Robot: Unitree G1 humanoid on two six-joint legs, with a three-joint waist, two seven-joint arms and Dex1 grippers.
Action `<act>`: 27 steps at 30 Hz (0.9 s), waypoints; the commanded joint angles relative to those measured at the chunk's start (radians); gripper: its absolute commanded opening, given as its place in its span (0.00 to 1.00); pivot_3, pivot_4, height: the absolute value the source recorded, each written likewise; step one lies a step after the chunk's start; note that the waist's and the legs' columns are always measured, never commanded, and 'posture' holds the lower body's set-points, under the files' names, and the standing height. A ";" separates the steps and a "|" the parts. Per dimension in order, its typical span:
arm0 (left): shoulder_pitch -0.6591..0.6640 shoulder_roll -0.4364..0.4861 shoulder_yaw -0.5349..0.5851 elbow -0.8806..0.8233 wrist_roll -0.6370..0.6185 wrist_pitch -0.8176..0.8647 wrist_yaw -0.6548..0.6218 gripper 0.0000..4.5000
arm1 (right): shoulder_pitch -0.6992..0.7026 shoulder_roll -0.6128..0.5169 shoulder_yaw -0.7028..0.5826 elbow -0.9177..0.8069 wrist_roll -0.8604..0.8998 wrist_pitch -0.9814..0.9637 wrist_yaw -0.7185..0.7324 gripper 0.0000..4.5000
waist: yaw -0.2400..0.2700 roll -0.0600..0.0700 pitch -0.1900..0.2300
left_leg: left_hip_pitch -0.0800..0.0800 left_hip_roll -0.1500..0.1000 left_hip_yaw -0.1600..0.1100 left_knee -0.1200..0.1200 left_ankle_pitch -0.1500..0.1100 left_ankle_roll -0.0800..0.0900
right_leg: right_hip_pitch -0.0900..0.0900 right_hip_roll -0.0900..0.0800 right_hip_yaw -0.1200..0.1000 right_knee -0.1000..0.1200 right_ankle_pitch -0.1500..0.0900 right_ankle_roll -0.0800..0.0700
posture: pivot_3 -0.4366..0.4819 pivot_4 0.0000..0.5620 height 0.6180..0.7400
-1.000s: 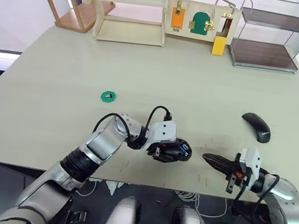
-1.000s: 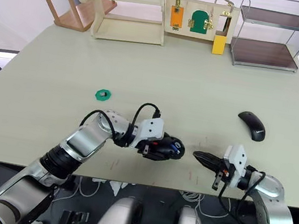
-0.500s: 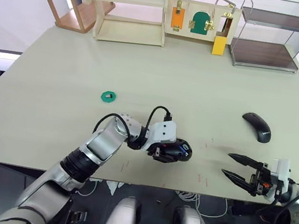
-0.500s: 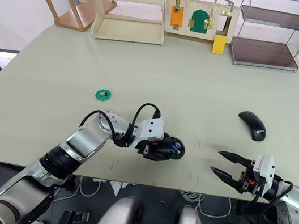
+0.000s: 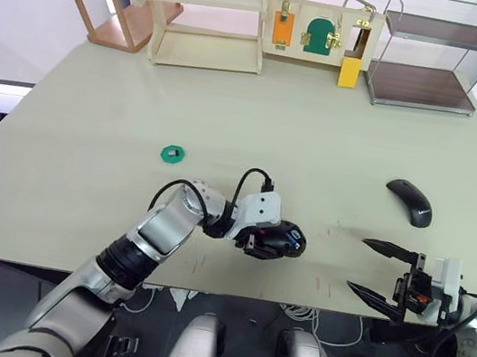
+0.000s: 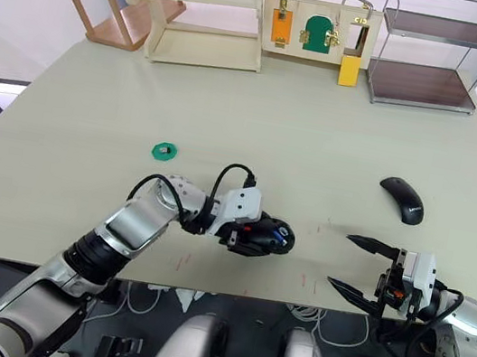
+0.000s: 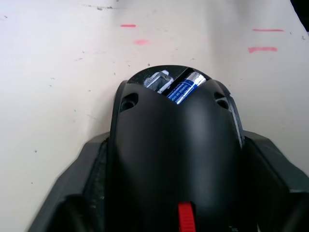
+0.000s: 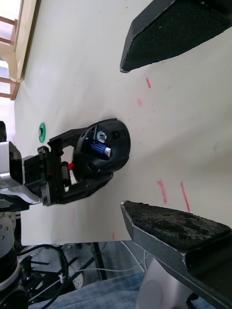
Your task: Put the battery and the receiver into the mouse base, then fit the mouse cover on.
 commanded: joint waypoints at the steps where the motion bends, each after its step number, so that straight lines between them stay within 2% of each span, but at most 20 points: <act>1: 0.000 -0.003 -0.011 0.012 -0.005 0.023 -0.001 0.99 | -0.009 0.002 -0.031 -0.009 0.031 -0.002 0.005 1.00 | 0.003 0.000 0.000 | 0.000 0.000 0.000 0.000 0.000 0.000 | 0.000 0.000 0.000 0.000 0.000 0.000 | 0.48 0.27 1.00; 7: 0.002 -0.003 0.011 -0.014 -0.026 -0.003 0.008 0.99 | -0.002 0.010 -0.025 -0.014 0.035 -0.007 0.012 1.00 | 0.004 0.001 0.001 | 0.000 0.000 0.000 0.000 0.000 0.000 | 0.000 0.000 0.000 0.000 0.000 0.001 | 0.48 0.27 1.00; 11: 0.001 -0.020 0.083 -0.091 -0.096 0.009 0.024 0.99 | 0.003 0.018 -0.028 -0.005 0.034 -0.018 0.020 1.00 | 0.004 0.002 0.004 | -0.001 0.000 0.000 0.000 0.000 0.000 | 0.000 0.000 0.000 0.000 0.000 0.000 | 0.48 0.27 1.00; 20: 0.022 0.088 0.207 -0.301 -0.253 0.132 -0.011 0.99 | -0.002 0.030 -0.037 0.030 0.038 -0.040 0.047 1.00 | -0.004 0.004 0.012 | -0.001 0.000 0.000 0.000 0.000 0.000 | -0.001 0.000 0.000 0.000 0.000 0.000 | 0.48 0.27 1.00; 27: 0.034 0.113 0.336 -0.311 -0.336 0.147 0.048 0.99 | -0.006 0.036 -0.046 0.037 0.051 -0.045 0.065 1.00 | -0.002 0.005 0.014 | -0.001 0.000 0.000 0.000 0.000 0.000 | -0.001 0.000 0.000 0.000 0.000 0.001 | 0.48 0.27 1.00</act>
